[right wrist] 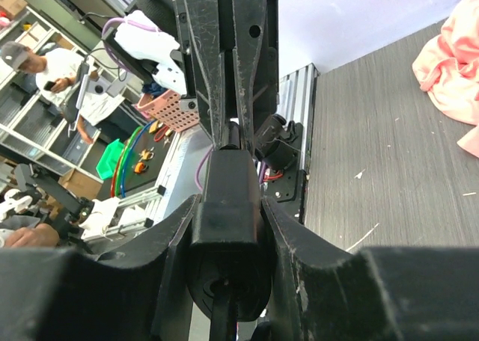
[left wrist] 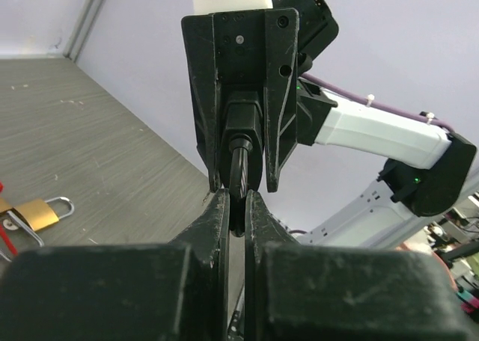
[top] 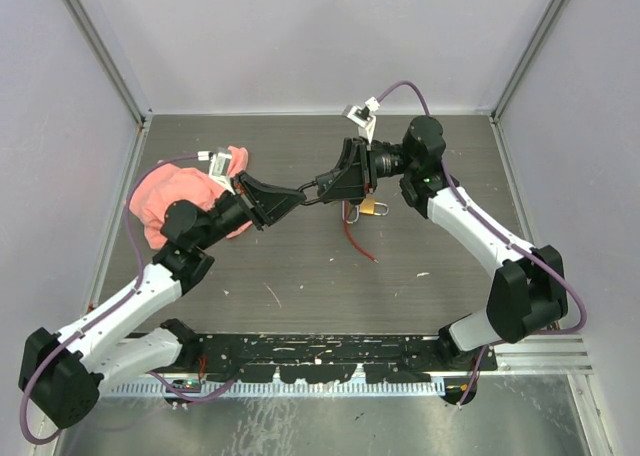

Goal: Lock with the key
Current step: Lock the lock.

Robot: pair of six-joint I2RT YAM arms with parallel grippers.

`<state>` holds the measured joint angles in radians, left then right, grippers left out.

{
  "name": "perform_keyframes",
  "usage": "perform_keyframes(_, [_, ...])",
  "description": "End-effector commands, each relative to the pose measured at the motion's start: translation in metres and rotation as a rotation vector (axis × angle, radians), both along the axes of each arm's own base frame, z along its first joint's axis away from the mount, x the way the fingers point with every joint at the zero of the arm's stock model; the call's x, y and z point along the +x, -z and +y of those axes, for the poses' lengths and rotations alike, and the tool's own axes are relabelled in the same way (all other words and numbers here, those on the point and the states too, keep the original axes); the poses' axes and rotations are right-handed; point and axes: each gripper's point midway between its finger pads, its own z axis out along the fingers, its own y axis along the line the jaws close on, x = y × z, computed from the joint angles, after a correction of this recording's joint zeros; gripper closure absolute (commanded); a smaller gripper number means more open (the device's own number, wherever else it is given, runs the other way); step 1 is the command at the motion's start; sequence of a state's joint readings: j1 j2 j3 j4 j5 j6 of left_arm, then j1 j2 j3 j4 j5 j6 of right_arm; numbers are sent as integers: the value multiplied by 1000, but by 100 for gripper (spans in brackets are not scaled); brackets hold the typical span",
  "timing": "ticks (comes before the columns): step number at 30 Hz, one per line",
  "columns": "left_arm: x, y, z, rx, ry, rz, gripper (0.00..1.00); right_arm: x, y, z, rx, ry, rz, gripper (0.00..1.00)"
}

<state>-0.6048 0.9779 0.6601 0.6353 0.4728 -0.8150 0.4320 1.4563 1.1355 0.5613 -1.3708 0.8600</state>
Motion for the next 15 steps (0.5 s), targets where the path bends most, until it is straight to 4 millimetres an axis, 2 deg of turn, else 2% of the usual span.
perform_keyframes(1, [-13,-11,-31,-2,60,-55,100,-15,-5,27,-5,-28,-63,99])
perform_keyframes(4, [-18,-1,-47,-5,82,-45,100,-17,1,32,-19,-38,-55,99])
perform_keyframes(9, [-26,3,-71,-19,124,-48,100,-26,6,39,-37,-72,-52,99])
perform_keyframes(15, [-45,9,-94,-48,211,-37,100,-20,-3,35,-10,-60,-42,99])
